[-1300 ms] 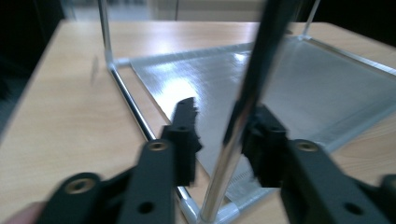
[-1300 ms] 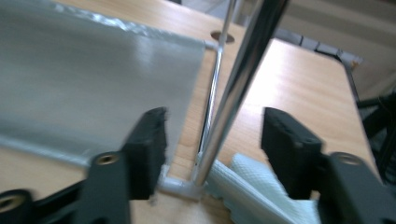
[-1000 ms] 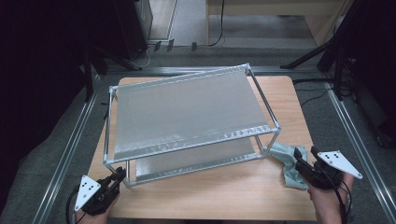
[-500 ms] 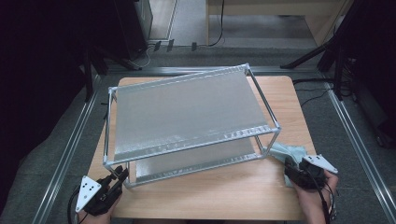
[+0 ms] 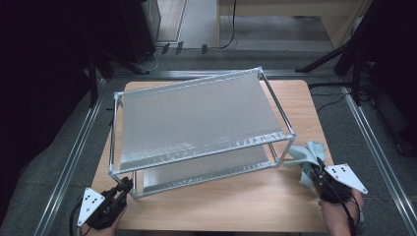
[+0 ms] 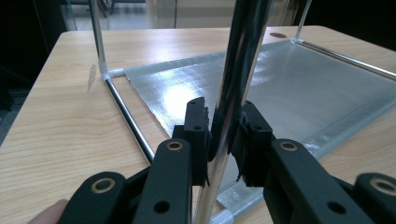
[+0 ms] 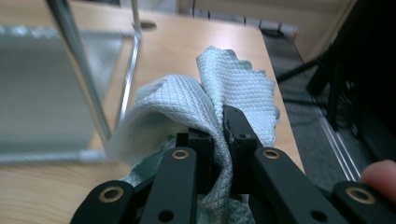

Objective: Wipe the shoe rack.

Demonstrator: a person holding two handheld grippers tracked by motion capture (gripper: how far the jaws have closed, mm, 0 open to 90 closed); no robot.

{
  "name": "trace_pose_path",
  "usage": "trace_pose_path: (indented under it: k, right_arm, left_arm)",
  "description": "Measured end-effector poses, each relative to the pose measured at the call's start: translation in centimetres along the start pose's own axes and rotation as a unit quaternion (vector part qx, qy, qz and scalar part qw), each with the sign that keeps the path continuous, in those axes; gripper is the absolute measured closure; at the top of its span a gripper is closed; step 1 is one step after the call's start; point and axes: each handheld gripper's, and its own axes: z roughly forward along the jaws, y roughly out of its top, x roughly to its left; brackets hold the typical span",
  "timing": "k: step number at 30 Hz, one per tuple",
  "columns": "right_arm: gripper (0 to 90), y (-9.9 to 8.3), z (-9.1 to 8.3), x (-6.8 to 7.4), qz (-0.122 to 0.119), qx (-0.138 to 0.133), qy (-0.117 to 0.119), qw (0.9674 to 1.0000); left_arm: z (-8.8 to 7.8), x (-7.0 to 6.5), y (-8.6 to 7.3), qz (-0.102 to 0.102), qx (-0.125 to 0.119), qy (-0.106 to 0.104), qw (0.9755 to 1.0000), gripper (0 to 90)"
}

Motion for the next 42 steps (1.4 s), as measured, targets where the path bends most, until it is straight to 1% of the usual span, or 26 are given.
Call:
trace_pose_path:
  k: [1, 2, 3, 5, 7, 9, 11, 12, 13, 14, 16, 17, 19, 21, 23, 24, 25, 27, 29, 30, 31, 33, 36, 38, 41, 42]
  right_arm:
    - [83.8, 0.2, -0.2, 0.1, 0.002, -0.012, 0.005, 0.9999]
    - [83.8, 0.4, -0.4, 0.1, 0.008, -0.026, 0.013, 0.9995]
    - [83.8, 0.6, -0.6, 0.2, 0.014, -0.041, 0.030, 0.9986]
    - [83.8, 1.0, -0.7, 0.6, 0.012, -0.067, 0.061, 0.9959]
    - [83.6, 1.3, -0.7, 1.3, 0.009, -0.083, 0.083, 0.9931]
    - [83.5, 1.9, -0.8, 2.0, 0.007, -0.103, 0.094, 0.9902]
    - [83.5, 2.7, -1.0, 2.2, 0.016, -0.124, 0.100, 0.9871]
    - [83.5, 3.4, -1.1, 2.2, 0.020, -0.136, 0.098, 0.9856]
    - [83.5, 4.2, -1.4, 2.2, 0.021, -0.148, 0.094, 0.9844]
    - [83.2, 4.8, -1.6, 2.2, 0.020, -0.154, 0.092, 0.9835]
    - [82.1, 5.4, -1.6, 2.3, 0.015, -0.153, 0.088, 0.9842]
    - [82.1, 5.3, -1.4, 2.4, 0.015, -0.147, 0.083, 0.9855]
    - [82.1, 4.5, -0.6, 2.5, 0.019, -0.128, 0.082, 0.9881]
    - [82.6, 3.3, 0.5, 2.6, 0.020, -0.098, 0.081, 0.9916]
    - [83.4, 2.0, 1.5, 2.7, 0.024, -0.069, 0.088, 0.9934]
    - [83.6, 1.5, 1.9, 2.8, 0.028, -0.058, 0.090, 0.9939]
    - [83.8, 0.9, 2.5, 2.8, 0.031, -0.041, 0.092, 0.9944]
    - [83.8, -0.3, 3.5, 3.1, 0.029, -0.003, 0.090, 0.9955]
    - [83.7, -1.1, 4.2, 3.2, 0.027, 0.023, 0.090, 0.9954]
    - [83.7, -1.3, 4.4, 3.2, 0.026, 0.031, 0.089, 0.9952]
    - [83.7, -1.4, 4.5, 3.2, 0.030, 0.032, 0.088, 0.9951]
    - [83.7, -1.1, 4.2, 3.2, 0.033, 0.021, 0.090, 0.9951]
    - [83.8, 0.1, 3.2, 3.2, 0.033, -0.010, 0.090, 0.9953]
    - [83.8, 1.4, 2.2, 3.3, 0.027, -0.041, 0.088, 0.9949]
    - [83.8, 3.0, 0.7, 3.4, 0.025, -0.083, 0.093, 0.9919]
    - [83.8, 3.6, 0.0, 3.5, 0.025, -0.100, 0.097, 0.9899]
  left_arm:
    - [0.0, 0.0, 0.0, -0.002, -0.001, -0.001, 1.0000, 76.9]
    - [0.0, 0.0, 0.0, -0.004, -0.001, -0.003, 1.0000, 76.9]
    - [0.0, 0.0, 0.0, -0.006, -0.001, -0.005, 1.0000, 77.2]
    - [0.1, -0.2, 0.0, -0.006, -0.001, -0.008, 0.9999, 77.8]
    - [0.1, -0.4, 0.0, -0.003, 0.000, -0.010, 0.9999, 77.9]
    - [0.2, -0.5, 0.0, 0.000, -0.001, -0.008, 1.0000, 78.0]
    - [0.2, -0.5, -0.1, 0.000, 0.000, -0.005, 1.0000, 78.1]
    - [0.2, -0.5, -0.1, -0.001, 0.000, -0.005, 1.0000, 78.0]
    - [0.2, -0.6, -0.1, -0.002, 0.000, -0.004, 1.0000, 78.1]
    - [0.2, -0.6, -0.1, 0.001, 0.000, -0.002, 1.0000, 78.2]
    - [0.3, -0.6, -0.1, 0.000, 0.000, -0.002, 1.0000, 78.3]
    - [0.3, -0.6, -0.1, 0.001, 0.000, -0.002, 1.0000, 78.5]
    - [0.3, -0.6, -0.1, 0.003, 0.001, -0.001, 1.0000, 78.7]
    - [0.3, -0.6, -0.1, 0.005, 0.001, -0.001, 1.0000, 79.1]
    - [0.3, -0.6, -0.1, 0.007, 0.002, -0.003, 1.0000, 79.4]
    - [0.3, -0.5, -0.1, 0.007, 0.002, -0.004, 1.0000, 79.4]
    - [0.3, -0.5, -0.1, 0.007, 0.002, -0.005, 1.0000, 79.4]
    - [0.3, -0.5, -0.1, 0.006, 0.002, -0.006, 1.0000, 79.5]
    - [0.3, -0.4, -0.1, 0.003, 0.002, -0.007, 1.0000, 79.4]
    - [0.3, -0.4, -0.1, 0.003, 0.002, -0.008, 1.0000, 79.4]
    - [0.3, -0.4, -0.1, 0.003, 0.002, -0.009, 1.0000, 79.4]
    - [0.3, -0.4, -0.1, 0.002, 0.003, -0.010, 0.9999, 79.4]
    - [0.3, -0.3, -0.1, 0.000, 0.002, -0.011, 0.9999, 79.2]
    - [0.3, -0.3, -0.1, 0.000, 0.003, -0.010, 0.9999, 79.2]
    - [0.3, -0.4, -0.1, 0.000, 0.003, -0.010, 0.9999, 79.2]
    - [0.3, -0.4, -0.1, 0.000, 0.003, -0.010, 0.9999, 79.2]
